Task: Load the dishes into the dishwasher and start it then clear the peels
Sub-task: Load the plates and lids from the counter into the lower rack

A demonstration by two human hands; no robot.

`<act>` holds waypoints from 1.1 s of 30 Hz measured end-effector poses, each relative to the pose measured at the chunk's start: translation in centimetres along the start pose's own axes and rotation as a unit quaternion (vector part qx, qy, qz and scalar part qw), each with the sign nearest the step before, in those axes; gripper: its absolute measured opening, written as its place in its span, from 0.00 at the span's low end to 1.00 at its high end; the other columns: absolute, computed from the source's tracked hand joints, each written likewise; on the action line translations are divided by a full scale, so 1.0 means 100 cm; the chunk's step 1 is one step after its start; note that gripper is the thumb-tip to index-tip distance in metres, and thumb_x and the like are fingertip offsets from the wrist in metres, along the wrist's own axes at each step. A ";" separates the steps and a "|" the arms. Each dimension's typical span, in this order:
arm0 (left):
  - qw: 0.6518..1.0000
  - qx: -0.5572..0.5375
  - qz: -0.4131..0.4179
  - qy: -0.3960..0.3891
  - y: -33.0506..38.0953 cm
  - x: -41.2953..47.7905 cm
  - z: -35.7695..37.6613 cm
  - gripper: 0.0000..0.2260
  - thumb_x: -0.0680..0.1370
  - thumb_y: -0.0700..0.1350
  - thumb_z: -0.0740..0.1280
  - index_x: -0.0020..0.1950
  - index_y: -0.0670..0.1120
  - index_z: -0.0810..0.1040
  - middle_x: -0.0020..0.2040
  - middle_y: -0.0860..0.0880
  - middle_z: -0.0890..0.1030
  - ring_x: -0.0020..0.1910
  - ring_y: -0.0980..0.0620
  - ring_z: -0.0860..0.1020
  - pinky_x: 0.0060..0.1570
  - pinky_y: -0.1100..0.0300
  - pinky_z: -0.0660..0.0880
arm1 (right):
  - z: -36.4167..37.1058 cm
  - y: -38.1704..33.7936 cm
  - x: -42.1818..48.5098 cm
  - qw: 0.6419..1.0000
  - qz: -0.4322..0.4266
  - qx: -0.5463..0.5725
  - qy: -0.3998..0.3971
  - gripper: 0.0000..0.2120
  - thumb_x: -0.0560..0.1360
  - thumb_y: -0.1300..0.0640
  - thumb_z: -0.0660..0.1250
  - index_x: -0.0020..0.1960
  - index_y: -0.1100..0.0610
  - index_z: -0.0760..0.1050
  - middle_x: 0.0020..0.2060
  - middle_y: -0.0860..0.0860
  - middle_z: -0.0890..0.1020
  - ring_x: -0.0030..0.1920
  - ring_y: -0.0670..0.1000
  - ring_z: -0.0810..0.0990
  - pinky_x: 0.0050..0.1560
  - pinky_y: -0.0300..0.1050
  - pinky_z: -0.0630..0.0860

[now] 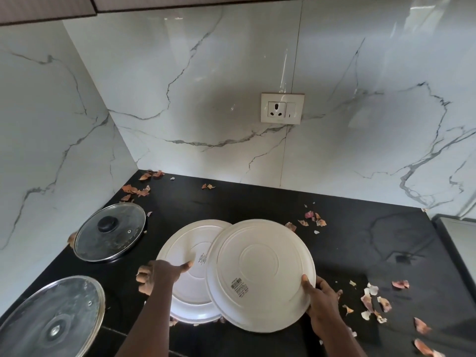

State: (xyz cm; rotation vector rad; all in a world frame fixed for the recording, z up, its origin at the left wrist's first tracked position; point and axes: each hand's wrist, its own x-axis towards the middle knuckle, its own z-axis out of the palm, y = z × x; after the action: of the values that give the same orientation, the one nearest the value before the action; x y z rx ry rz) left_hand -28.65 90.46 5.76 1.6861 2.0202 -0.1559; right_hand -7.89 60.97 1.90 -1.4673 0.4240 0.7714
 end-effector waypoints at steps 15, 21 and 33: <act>0.996 0.029 0.089 -0.011 -0.037 -0.025 0.002 0.52 0.67 0.66 0.76 0.78 0.41 0.57 0.78 0.38 0.57 0.77 0.36 0.58 0.72 0.39 0.63 | 0.034 0.019 -0.023 0.996 0.017 0.050 -0.073 0.18 0.80 0.59 0.69 0.68 0.60 0.72 0.57 0.57 0.81 0.55 0.58 0.81 0.47 0.56 0.80; 0.990 -0.057 0.121 0.053 -0.064 -0.043 0.019 0.40 0.71 0.60 0.76 0.75 0.43 0.65 0.75 0.38 0.64 0.74 0.36 0.60 0.71 0.38 0.62 | 0.011 0.009 -0.026 0.992 -0.001 0.109 -0.056 0.19 0.79 0.60 0.69 0.69 0.61 0.71 0.58 0.56 0.81 0.57 0.58 0.81 0.52 0.58 0.80; 0.858 -0.399 0.249 -0.204 -0.056 -0.121 0.035 0.21 0.80 0.59 0.67 0.68 0.50 0.75 0.54 0.50 0.85 0.53 0.50 0.84 0.54 0.46 0.82 | -0.052 0.019 -0.077 0.988 -0.091 0.117 -0.047 0.14 0.78 0.59 0.69 0.62 0.60 0.75 0.52 0.55 0.84 0.49 0.55 0.83 0.39 0.47 0.83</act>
State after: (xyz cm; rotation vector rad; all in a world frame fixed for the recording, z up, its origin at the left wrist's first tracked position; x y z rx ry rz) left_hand -31.59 77.02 6.81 1.3859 1.0427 0.4198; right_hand -13.52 54.18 5.34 -1.2251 0.2922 0.6195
